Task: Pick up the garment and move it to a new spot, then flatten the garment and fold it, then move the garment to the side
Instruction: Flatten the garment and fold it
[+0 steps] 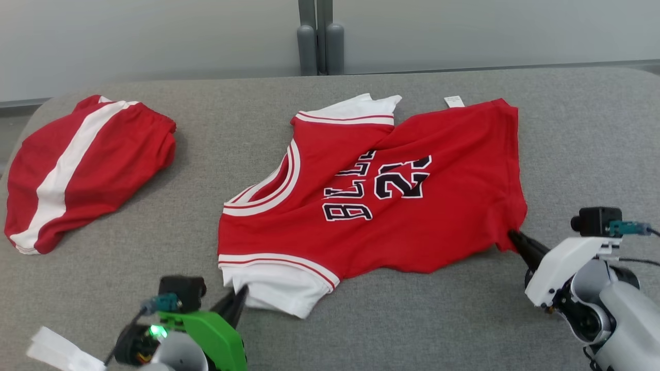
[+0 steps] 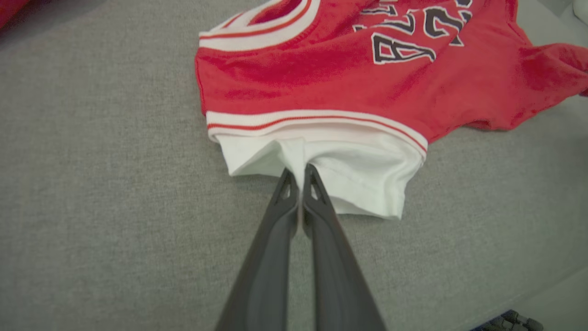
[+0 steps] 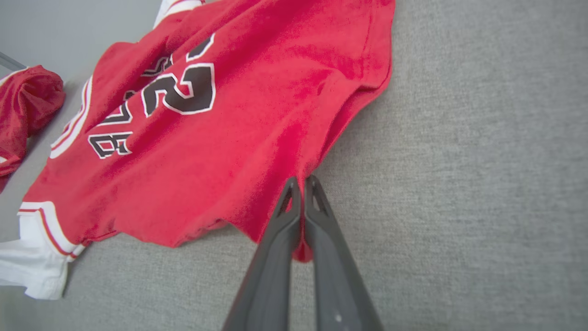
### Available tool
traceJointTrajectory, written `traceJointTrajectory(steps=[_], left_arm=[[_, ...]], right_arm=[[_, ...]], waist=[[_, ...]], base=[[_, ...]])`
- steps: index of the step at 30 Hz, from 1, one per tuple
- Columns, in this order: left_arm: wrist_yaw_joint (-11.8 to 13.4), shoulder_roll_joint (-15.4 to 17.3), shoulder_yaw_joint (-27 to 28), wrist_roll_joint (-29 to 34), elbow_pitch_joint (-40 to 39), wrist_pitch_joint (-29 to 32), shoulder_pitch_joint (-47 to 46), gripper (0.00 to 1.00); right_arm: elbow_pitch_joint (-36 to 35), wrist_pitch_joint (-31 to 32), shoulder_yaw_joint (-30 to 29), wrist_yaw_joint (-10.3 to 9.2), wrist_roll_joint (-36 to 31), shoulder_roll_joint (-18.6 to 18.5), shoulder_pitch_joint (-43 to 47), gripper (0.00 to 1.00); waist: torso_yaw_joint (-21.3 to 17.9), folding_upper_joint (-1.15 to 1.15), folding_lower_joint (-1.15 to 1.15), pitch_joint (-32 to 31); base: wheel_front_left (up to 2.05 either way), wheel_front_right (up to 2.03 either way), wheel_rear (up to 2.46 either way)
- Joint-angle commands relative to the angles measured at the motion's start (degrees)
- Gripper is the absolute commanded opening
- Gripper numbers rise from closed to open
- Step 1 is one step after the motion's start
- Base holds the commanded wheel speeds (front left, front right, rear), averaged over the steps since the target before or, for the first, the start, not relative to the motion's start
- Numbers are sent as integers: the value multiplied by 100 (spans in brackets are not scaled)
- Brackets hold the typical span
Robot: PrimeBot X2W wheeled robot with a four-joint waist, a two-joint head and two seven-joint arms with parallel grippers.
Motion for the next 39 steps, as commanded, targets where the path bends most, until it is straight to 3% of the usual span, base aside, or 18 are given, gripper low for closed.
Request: traceJointTrajectory(steps=[1,8,14,17,22,30,34,39], left_arm=[[-44,86,112,91,-118,-134,-297,0],[-571,269,514,534,-155,-511,-2212,0],[-1151,212,526,960,756,-402,-4568,0],[-1323,142,464,1157,1359,-420,-5661,0],[-1449,-43,469,1295,2349,-654,-7293,0],[-1494,-251,450,1298,3515,-1020,-9114,0],[-1498,-332,406,1200,3943,-1191,-9673,0],[-1503,-527,9,1004,4275,-1396,-9665,0]], right_arm=[[-162,-93,71,1,41,-112,-189,0],[-1027,-420,407,0,351,-650,-1385,0],[-1206,-298,630,0,616,-1013,-3065,0],[-1048,-380,753,0,702,-1040,-3849,0],[-575,-453,1012,0,852,-1105,-5156,0],[41,-814,1423,0,1068,-1143,-6774,0],[208,-987,1717,0,1202,-1147,-7250,0],[349,-1077,2164,0,1432,-1214,-7290,0]], waist=[[-28,0,0,144],[-101,0,0,1042],[-171,0,0,1872],[-204,0,0,2148],[-228,0,0,2431],[-222,0,0,2523],[-224,0,0,2461],[-145,0,0,2306]], base=[[0,0,0],[0,0,0],[0,0,0],[0,0,0],[0,0,0],[0,0,0],[0,0,0],[0,0,0]])
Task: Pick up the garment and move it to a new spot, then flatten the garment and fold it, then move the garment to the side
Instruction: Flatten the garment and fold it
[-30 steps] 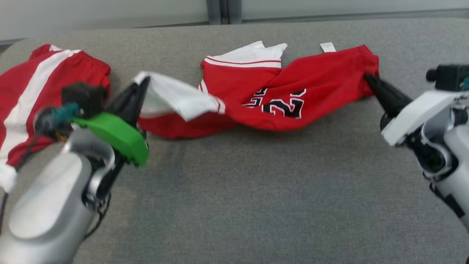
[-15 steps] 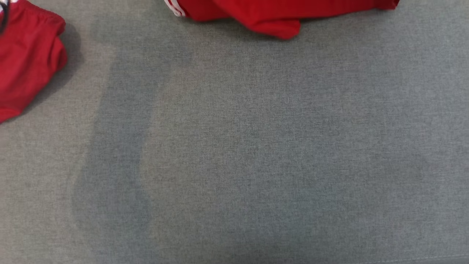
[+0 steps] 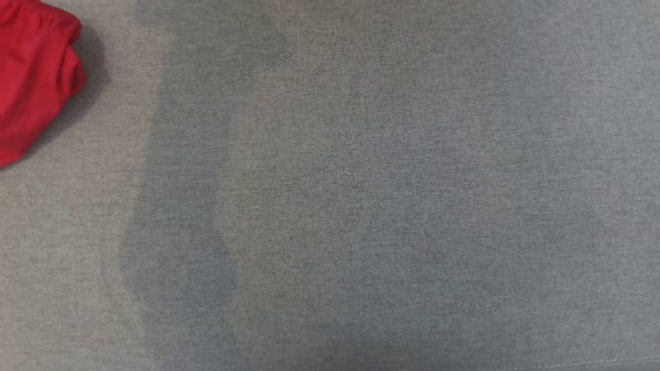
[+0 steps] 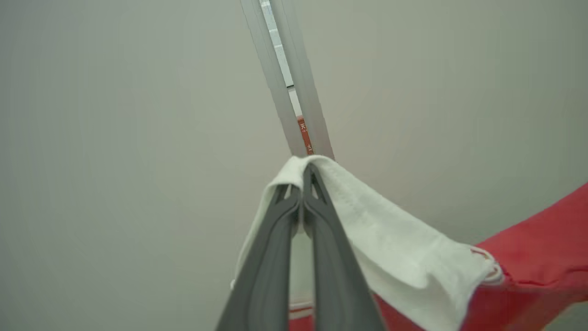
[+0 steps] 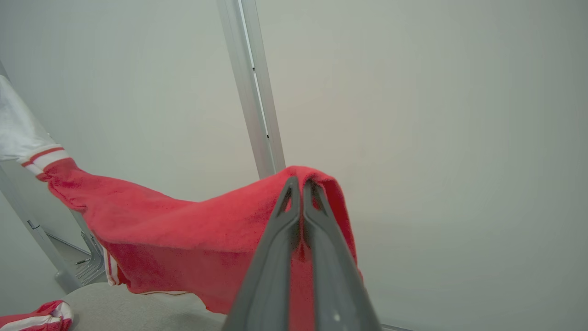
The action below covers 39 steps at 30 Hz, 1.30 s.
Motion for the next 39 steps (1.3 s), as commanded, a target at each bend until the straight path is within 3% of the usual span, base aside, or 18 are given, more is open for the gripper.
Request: traceJointTrajectory(steps=[1,10,17,21,27,32,39], left_arm=[[-8,-25,-156,-98,54,-53,213,0],[-3,399,-1559,-1056,-428,285,1816,0],[1,1285,-2462,-2289,-1805,1390,3591,0],[9,1964,-2727,-2968,-2748,2158,4456,0],[380,2818,-3101,-3707,-4069,3221,5504,0],[878,3502,-3330,-4554,-5296,4088,6198,0],[1405,4211,-3459,-5370,-6646,4696,6811,0]], right_arm=[[45,-17,143,0,92,-59,139,0],[-131,125,1314,0,734,-222,1552,0],[-650,559,2242,-1,1312,-456,2879,0],[-960,995,2541,0,1683,-696,3516,0],[-1358,1730,2709,0,2164,-1066,4333,0],[-1807,2187,2757,0,2400,-1415,4903,0],[-2469,2685,2784,0,2543,-2015,5666,0]], waist=[[69,0,-1,-121],[92,0,-1,-924],[4,0,-1,-1791],[-15,0,-1,-2232],[-33,0,-1,-2610],[-41,0,-1,-2735],[-3,0,-1,-2821]], base=[[0,0,0],[0,0,0],[0,0,0],[0,0,0],[0,0,0],[0,0,0],[0,0,0]])
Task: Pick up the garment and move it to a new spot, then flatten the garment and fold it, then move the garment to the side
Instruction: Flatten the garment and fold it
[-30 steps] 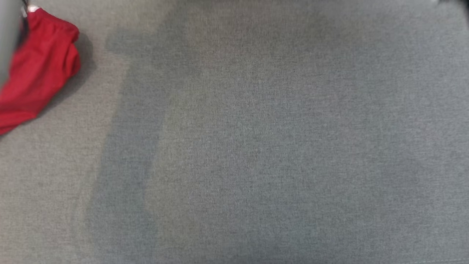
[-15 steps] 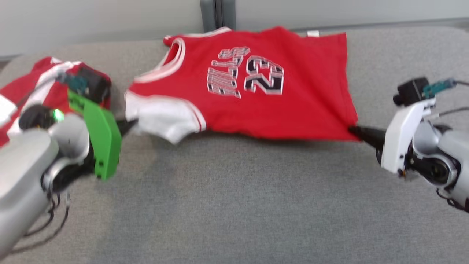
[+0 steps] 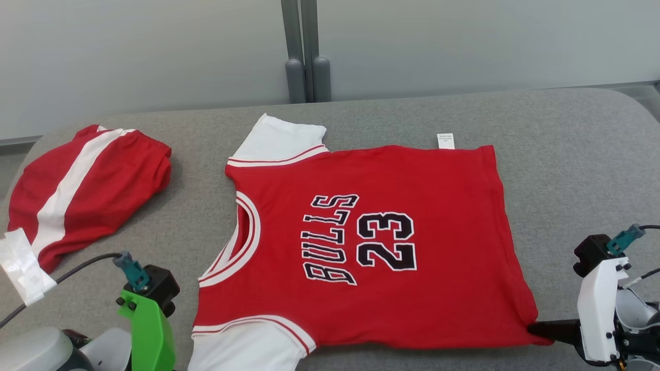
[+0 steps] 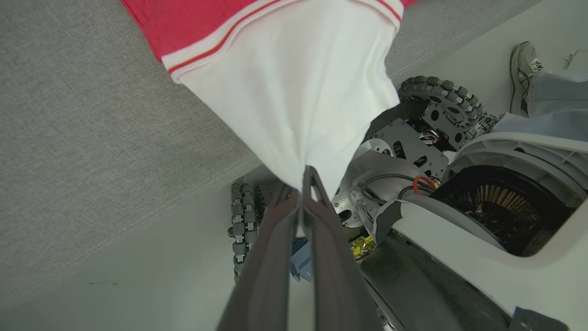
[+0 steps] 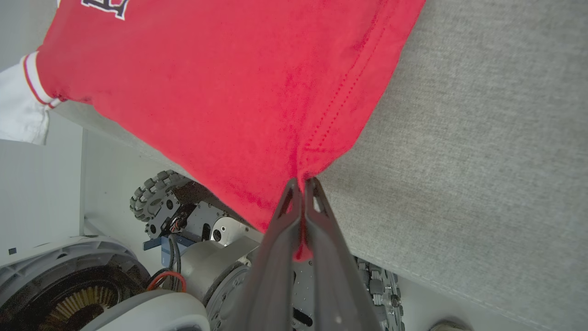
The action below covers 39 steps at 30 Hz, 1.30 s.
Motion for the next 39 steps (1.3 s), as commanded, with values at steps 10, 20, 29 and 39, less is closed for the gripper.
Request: traceJointTrajectory(steps=[10,20,29,39], left_arm=[[154,-219,224,-284,40,397,-422,0],[88,-1142,687,-593,1635,1071,-1640,0],[-90,-1754,799,-347,3148,980,-2204,0],[-325,-2095,761,-183,4154,867,-2324,0]], right_arm=[[-155,532,-157,0,616,-50,-242,0],[532,1049,-465,0,1687,416,-1067,0],[1376,1355,-331,0,2102,827,-1432,0],[1712,1194,-383,0,2179,1175,-1634,0]], waist=[[-214,0,1,433],[-471,0,1,1027],[-618,0,1,1302],[-727,0,1,1351]], base=[[0,0,0],[0,0,0],[0,0,0],[0,0,0]])
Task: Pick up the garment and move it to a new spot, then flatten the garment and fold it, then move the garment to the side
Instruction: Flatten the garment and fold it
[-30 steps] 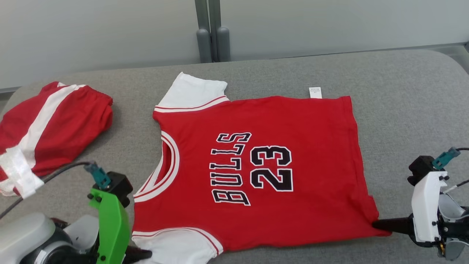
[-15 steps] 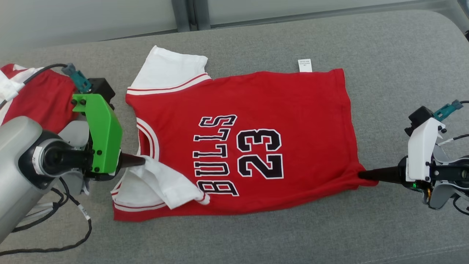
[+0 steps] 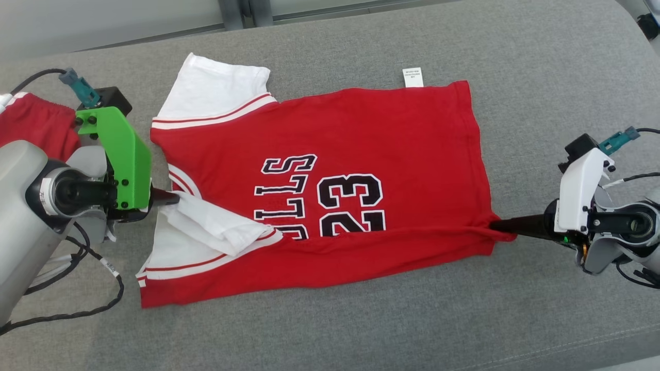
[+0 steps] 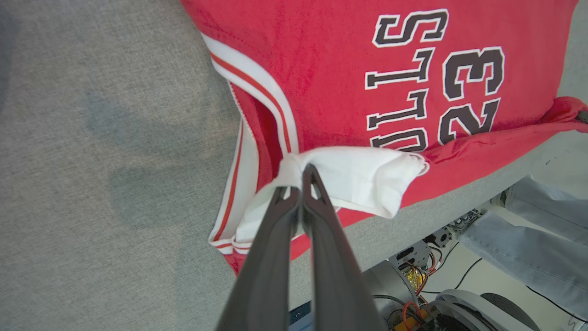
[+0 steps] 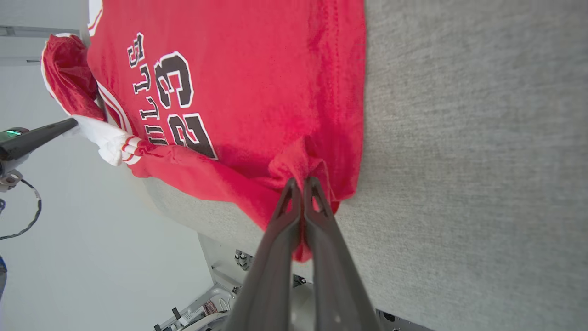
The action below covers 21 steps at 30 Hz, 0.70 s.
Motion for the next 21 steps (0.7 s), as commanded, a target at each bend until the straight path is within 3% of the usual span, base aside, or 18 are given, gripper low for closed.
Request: traceJointTrajectory(steps=[1,2,3,4,12,18,21], left_arm=[[-59,-65,10,61,90,-56,-34,0],[-82,-101,22,48,177,-102,-10,50],[-107,-127,26,63,239,-135,5,96],[-135,-169,22,86,307,-185,20,100],[-630,-327,-14,347,516,-696,110,100],[-843,-135,32,1097,220,-2082,276,100],[-701,-27,125,1515,-5,-3079,511,100]], right_arm=[[37,-44,-40,0,10,68,-95,12],[72,-108,-72,0,-19,102,-114,71],[107,-152,-84,0,-50,122,-122,100],[150,-188,-94,0,-64,148,-118,100],[166,-808,-343,0,-368,13,-15,100],[-387,-2668,-819,0,-1127,-111,306,100],[-657,-3854,-1044,0,-1552,-152,627,100]], waist=[[-11,0,0,-1],[-12,0,0,-11],[-7,0,0,-24],[5,0,0,-47],[162,0,0,-478],[290,0,0,-884],[363,0,0,-1063]], base=[[0,0,0],[0,0,0],[0,0,0],[0,0,0],[0,0,0],[0,0,0],[0,0,0]])
